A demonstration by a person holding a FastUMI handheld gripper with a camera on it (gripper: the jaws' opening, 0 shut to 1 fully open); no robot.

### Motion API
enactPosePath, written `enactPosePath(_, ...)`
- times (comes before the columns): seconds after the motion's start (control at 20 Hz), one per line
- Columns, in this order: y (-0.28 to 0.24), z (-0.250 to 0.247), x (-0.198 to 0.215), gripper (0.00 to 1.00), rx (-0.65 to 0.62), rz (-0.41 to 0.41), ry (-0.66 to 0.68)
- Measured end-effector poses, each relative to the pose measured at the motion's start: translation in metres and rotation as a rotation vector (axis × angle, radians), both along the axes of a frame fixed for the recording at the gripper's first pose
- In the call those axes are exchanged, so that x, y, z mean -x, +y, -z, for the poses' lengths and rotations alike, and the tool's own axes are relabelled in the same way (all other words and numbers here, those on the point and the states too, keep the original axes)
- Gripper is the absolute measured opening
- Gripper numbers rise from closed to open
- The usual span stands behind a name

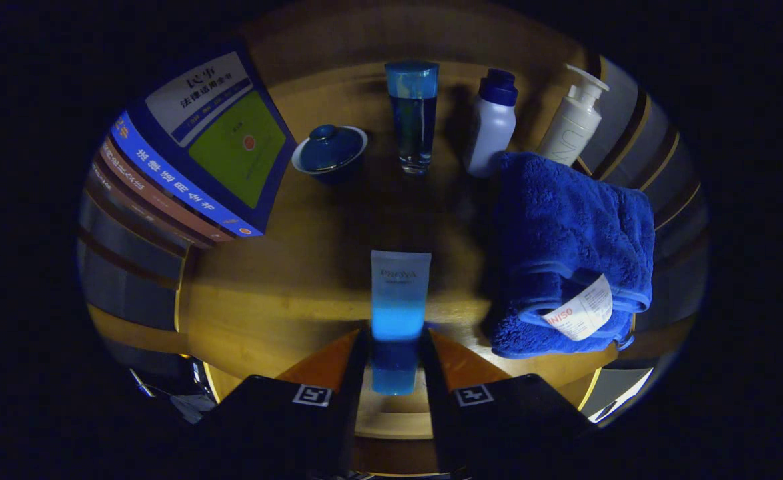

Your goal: Pull open the drawer, take out the items inside it, and place them on the countertop above the cabinet.

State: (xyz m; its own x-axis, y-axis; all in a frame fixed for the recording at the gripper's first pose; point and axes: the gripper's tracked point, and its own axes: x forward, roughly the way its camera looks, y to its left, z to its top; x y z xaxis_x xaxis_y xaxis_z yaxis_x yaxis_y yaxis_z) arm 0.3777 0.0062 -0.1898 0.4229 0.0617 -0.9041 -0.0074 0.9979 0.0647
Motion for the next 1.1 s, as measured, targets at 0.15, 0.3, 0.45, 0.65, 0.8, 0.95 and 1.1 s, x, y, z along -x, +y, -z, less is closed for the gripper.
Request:
enactPosePath(0.15, 0.000, -0.008, 0.013, 0.74, 0.016, -0.028, -0.042)
enactPosePath(0.3, 0.002, -0.017, 0.025, 0.94, 0.018, -0.025, -0.140)
enactPosePath(0.45, 0.002, -0.044, 0.043, 1.00, 0.030, -0.040, -0.302)
enactPosePath(0.65, 0.003, -0.096, 0.082, 1.00, 0.051, -0.029, -0.533)
enactPosePath(0.8, 0.008, -0.125, 0.126, 1.00, 0.025, -0.024, -0.659)
enactPosePath(0.95, 0.013, -0.140, 0.171, 1.00, -0.003, -0.002, -0.762)
enactPosePath(1.1, 0.004, -0.145, 0.212, 1.00, 0.047, 0.013, -0.871)
